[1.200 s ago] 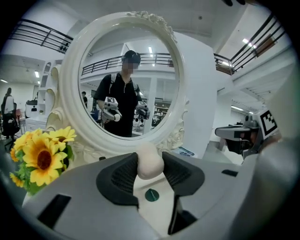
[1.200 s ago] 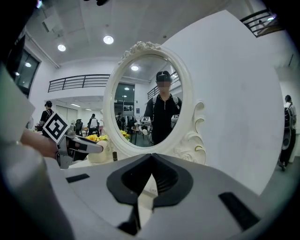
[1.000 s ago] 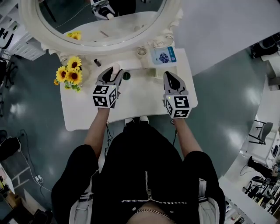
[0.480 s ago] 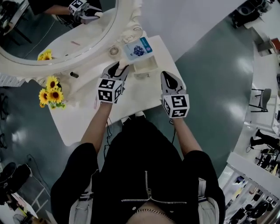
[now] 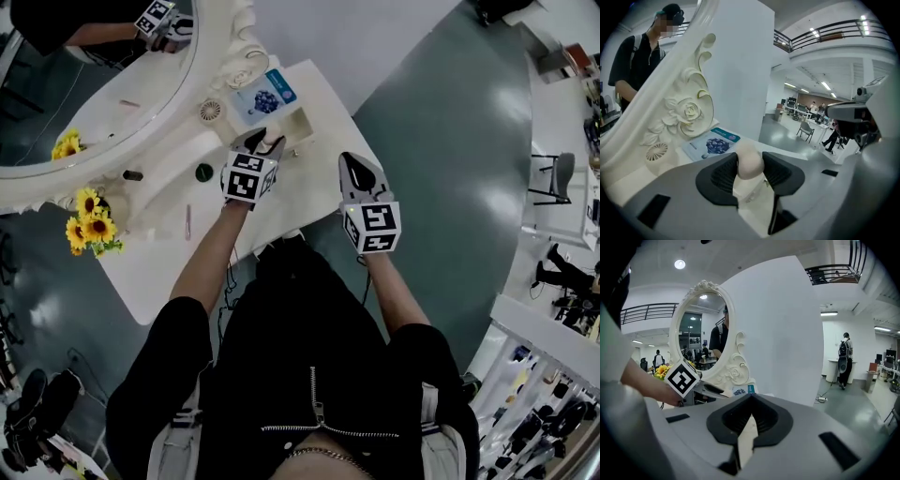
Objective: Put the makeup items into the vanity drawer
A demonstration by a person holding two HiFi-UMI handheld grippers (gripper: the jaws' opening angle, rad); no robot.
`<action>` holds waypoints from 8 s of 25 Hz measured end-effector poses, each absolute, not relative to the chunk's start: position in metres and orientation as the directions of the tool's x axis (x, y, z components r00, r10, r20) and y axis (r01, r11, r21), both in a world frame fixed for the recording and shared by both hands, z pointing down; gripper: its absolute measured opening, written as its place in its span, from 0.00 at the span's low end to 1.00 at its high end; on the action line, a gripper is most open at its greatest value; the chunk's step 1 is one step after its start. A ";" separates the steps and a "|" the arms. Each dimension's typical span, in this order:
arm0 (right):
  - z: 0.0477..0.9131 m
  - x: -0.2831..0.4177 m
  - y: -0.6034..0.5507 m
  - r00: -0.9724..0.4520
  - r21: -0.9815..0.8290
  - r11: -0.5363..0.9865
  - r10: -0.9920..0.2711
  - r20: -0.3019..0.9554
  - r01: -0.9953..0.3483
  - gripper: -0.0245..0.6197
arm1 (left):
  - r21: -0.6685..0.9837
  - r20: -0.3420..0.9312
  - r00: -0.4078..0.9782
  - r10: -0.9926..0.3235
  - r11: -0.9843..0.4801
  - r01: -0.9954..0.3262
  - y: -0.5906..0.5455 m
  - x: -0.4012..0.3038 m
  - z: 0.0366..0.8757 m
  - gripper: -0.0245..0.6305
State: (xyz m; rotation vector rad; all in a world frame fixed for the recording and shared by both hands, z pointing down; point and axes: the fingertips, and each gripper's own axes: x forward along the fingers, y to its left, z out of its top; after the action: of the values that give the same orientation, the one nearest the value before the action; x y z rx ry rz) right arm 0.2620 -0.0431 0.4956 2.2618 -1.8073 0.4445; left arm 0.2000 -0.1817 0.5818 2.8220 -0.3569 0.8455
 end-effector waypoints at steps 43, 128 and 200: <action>0.467 0.215 -0.113 0.026 -0.006 -0.029 -0.952 0.304 -1.000 0.05 | 0.153 0.430 0.798 -0.422 -0.837 -0.526 -0.236 0.115 0.518 0.40; 0.528 0.102 -0.158 -0.254 -0.087 0.239 -0.874 0.413 -0.967 0.05 | 0.062 0.740 0.452 -0.498 -0.618 -0.783 -0.221 -0.126 0.683 0.12; 0.535 0.264 -0.026 0.208 -0.120 -0.284 -0.879 0.429 -0.951 0.05 | 0.020 0.648 0.756 -0.091 -0.990 -0.137 -0.179 0.231 0.604 0.12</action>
State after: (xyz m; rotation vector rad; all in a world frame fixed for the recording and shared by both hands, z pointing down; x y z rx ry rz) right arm 0.2639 -0.0264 0.5347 2.3041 -1.7664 0.6335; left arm 0.2306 -0.1785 0.6043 2.8812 -0.1874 1.0582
